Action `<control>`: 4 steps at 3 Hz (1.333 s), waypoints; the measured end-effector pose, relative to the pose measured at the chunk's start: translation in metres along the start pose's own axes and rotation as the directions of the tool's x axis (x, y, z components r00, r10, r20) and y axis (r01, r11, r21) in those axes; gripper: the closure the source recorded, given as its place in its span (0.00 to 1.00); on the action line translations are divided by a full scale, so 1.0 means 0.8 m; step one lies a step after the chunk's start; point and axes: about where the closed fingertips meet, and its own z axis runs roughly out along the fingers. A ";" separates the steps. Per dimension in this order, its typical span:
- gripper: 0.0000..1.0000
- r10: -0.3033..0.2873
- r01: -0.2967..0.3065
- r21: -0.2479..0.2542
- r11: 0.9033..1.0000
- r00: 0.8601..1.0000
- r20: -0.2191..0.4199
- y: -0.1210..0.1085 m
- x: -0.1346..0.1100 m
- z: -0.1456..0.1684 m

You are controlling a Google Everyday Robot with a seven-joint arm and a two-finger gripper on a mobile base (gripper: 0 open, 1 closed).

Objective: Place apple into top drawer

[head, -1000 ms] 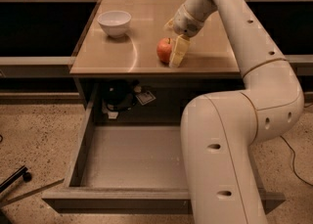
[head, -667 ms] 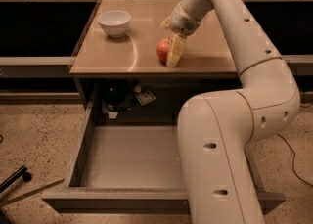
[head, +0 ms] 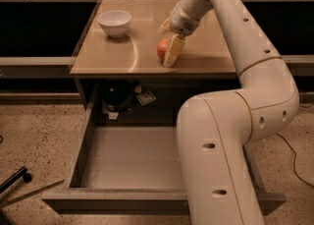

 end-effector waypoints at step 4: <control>1.00 0.006 -0.009 0.050 0.999 0.998 0.058 0.010 -0.012 -0.032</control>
Offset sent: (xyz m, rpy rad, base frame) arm 0.0000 0.0000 0.0000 0.0000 0.0000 0.0000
